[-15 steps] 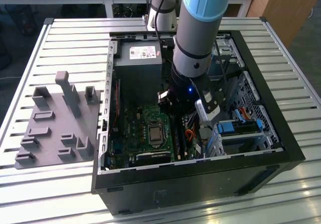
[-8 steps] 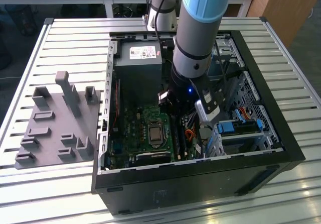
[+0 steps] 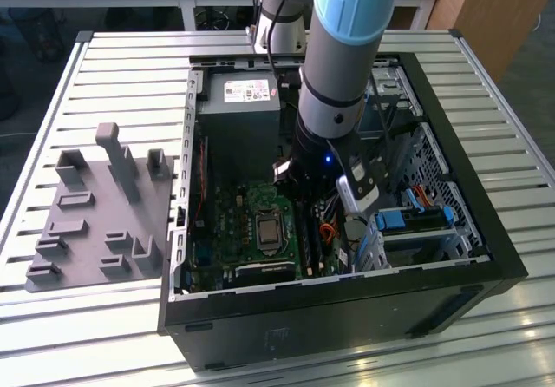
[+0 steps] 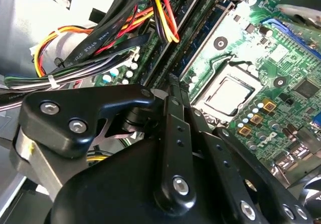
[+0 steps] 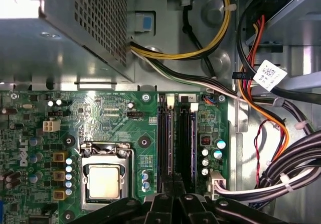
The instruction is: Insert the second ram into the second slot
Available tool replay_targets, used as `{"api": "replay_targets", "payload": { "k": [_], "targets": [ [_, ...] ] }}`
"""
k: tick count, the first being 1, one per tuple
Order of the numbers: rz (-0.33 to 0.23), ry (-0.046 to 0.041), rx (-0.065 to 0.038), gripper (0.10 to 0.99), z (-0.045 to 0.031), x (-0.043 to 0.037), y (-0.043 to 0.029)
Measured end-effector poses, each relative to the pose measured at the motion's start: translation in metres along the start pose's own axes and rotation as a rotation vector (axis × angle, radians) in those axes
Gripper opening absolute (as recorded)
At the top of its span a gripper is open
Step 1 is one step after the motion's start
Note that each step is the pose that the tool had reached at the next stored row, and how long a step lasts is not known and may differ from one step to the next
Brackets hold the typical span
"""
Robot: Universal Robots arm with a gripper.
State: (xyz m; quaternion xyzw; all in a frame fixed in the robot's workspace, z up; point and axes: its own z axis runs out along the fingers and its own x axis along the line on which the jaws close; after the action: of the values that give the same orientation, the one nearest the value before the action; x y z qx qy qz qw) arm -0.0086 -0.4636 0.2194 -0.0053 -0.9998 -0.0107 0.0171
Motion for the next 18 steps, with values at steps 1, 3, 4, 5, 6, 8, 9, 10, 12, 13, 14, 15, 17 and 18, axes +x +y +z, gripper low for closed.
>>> {"api": "replay_targets", "payload": {
  "k": [1,3,4,5,6,8,9,10,12,13,14,15,17,18],
  "targets": [
    [0.000,0.0000,0.000,0.125,0.0008,0.0000,0.0000],
    [0.000,-0.0001,0.000,0.125,0.0031,-0.0001,0.0000],
    [0.000,-0.0001,0.000,0.125,0.0038,-0.0001,0.0000],
    [0.000,0.0000,0.000,0.125,0.0041,-0.0002,0.0000],
    [0.000,-0.0001,0.000,0.125,0.0043,-0.0002,0.0000],
    [0.000,-0.0003,-0.001,0.125,0.0043,-0.0001,0.0000],
    [0.000,-0.0004,-0.001,0.125,0.0037,-0.0001,0.0000],
    [0.000,-0.0007,-0.002,0.125,0.0030,0.0000,0.0001],
    [0.000,-0.0012,-0.003,0.125,0.0005,0.0001,0.0004],
    [0.000,-0.0008,-0.002,0.125,-0.0024,0.0003,0.0003],
    [0.000,-0.0006,-0.001,0.125,-0.0054,0.0005,0.0002],
    [0.000,-0.0006,-0.001,0.125,-0.0083,0.0007,0.0003],
    [0.000,-0.0005,-0.001,0.125,-0.0125,0.0011,0.0004],
    [0.000,-0.0005,-0.001,0.125,-0.0133,0.0012,0.0004]
  ]
}}
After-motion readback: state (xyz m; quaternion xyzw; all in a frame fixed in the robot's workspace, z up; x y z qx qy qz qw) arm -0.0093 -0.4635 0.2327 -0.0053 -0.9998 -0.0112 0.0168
